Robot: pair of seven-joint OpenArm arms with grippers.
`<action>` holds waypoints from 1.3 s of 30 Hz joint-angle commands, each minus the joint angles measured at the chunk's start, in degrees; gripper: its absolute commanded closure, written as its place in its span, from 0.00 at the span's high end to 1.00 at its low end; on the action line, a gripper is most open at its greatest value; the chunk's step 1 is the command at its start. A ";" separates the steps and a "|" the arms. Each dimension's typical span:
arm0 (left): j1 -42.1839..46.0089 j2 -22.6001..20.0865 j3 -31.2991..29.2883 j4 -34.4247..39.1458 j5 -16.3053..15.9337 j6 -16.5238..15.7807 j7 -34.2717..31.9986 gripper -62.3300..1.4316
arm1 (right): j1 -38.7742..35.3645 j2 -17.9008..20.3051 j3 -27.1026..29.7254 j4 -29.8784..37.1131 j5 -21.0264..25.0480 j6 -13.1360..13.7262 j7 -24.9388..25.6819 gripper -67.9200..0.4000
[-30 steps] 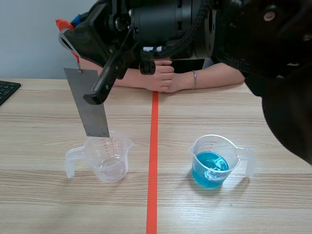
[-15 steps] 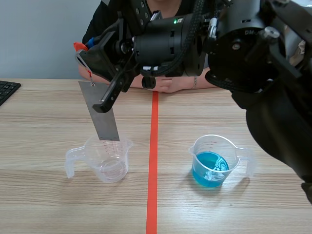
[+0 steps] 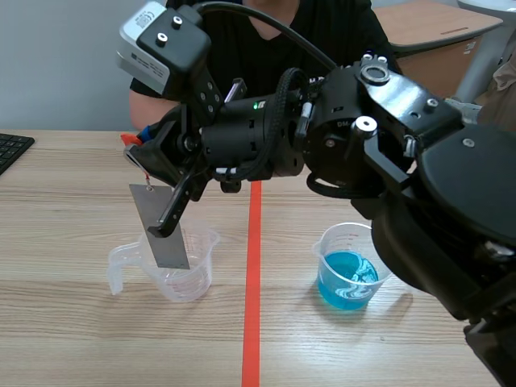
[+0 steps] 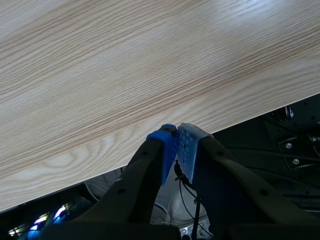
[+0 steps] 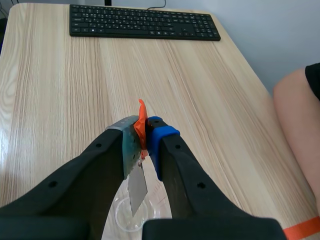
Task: Do the redox reaction experiment.
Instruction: 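Put the plate into the left beaker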
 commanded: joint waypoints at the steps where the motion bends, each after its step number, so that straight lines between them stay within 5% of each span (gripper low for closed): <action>1: 0.17 0.13 -0.15 0.33 -0.35 0.26 -0.63 0.09 | 0.70 -0.17 -0.28 0.00 -0.26 -0.24 1.79 0.03; 18: 0.20 0.13 -0.15 0.33 -0.33 0.26 -0.59 0.09 | 0.68 -0.15 -1.44 -2.25 -5.18 -0.20 3.96 0.03; 26: 0.17 0.13 -0.09 0.33 -0.33 -0.13 -0.61 0.09 | 0.68 -0.15 -1.44 -2.25 -5.18 0.00 3.52 0.12; 30: -0.02 0.13 -0.04 0.33 -0.33 -0.13 -1.27 0.09 | 0.68 -0.15 -1.44 -2.25 -5.16 2.23 3.54 0.27; 39: 0.22 0.00 -0.04 0.28 -0.33 -0.15 -0.55 0.09 | 0.66 -0.15 -1.84 -2.23 -1.31 4.98 6.99 0.80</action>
